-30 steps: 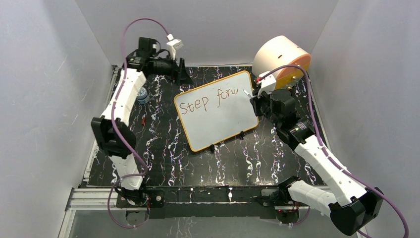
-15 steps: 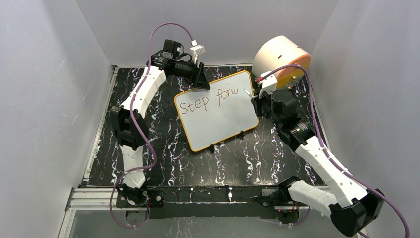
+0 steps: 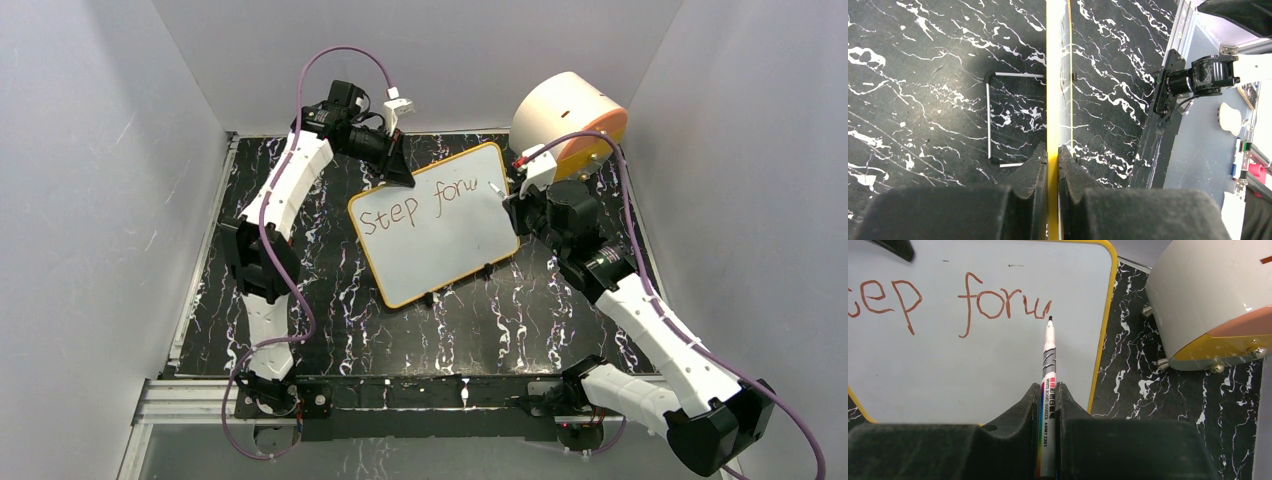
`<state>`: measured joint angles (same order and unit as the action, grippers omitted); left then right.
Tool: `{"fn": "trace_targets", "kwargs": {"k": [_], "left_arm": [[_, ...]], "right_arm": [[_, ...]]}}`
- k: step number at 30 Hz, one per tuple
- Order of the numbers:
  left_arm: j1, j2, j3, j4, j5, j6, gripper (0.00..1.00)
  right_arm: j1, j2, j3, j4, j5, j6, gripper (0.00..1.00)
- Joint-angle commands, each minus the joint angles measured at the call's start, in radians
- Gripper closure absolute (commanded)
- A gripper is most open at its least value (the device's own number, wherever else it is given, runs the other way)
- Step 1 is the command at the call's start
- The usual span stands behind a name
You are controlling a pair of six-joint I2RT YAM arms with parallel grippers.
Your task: Write a sentence on the whiteboard
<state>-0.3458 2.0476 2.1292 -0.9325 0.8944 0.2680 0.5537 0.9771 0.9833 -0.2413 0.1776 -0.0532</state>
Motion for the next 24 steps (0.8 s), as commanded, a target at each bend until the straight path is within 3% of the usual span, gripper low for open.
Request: {"fn": "trace_targets", "kwargs": {"k": [1,9,24], "left_arm": [[0.024,-0.081,-0.015,-0.122,-0.052,0.101,1.00],[0.050,-0.131,-0.045,-0.147,-0.090,0.127,1.00],[0.048,-0.063,-0.107,-0.056,0.025,0.103,1.00]], "right_arm": [[-0.001,0.022,0.016,0.016,-0.052,-0.008,1.00],[0.012,0.042,0.004,0.050,-0.080,-0.004,1.00],[0.013,0.077,-0.034,0.139,0.041,-0.025,1.00]]}}
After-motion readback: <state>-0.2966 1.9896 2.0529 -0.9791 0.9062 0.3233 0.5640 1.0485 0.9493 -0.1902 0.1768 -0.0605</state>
